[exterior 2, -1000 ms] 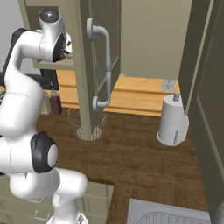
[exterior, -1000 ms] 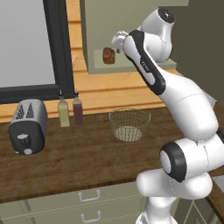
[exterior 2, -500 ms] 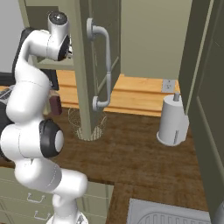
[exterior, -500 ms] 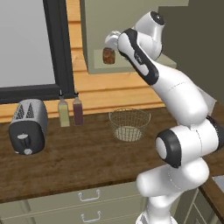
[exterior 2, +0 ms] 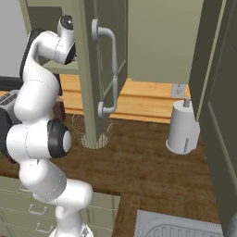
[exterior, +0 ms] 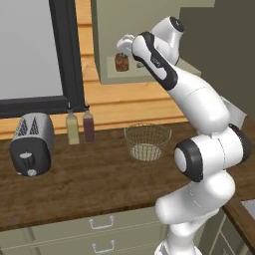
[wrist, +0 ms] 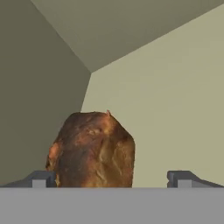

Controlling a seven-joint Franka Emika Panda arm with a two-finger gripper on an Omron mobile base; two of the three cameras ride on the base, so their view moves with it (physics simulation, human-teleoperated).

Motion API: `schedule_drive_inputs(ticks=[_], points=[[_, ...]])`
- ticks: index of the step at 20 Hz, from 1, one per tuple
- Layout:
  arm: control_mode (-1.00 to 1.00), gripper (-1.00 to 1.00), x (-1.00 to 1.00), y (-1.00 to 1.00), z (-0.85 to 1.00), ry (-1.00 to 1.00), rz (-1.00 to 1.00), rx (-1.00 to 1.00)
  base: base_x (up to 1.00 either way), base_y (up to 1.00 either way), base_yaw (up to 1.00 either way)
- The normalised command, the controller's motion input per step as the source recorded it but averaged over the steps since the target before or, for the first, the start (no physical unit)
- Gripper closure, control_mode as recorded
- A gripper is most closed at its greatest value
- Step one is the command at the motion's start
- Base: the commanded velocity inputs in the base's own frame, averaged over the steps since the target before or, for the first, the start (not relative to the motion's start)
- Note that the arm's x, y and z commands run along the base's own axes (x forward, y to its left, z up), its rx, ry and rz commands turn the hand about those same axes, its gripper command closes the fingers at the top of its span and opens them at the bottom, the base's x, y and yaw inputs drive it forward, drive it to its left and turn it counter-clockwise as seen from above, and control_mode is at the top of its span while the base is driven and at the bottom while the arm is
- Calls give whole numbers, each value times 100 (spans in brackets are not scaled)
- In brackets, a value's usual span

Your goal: Open the cabinet, pick up the bread from the cabinet and place it in the basket. Then move the basket to the dining counter.

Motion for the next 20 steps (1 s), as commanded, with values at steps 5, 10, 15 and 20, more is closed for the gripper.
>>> schedule_drive_inputs(ticks=[5,10,15,20], points=[[-100,-100,13,10,4,-4,2,0,0,0,0],[-100,-100,17,12,1,-2,0,0,0,0,0],[-100,-100,33,15,-9,0,0,0,0,0,0],[-100,100,11,10,-46,0,0,0,0,0,0]])
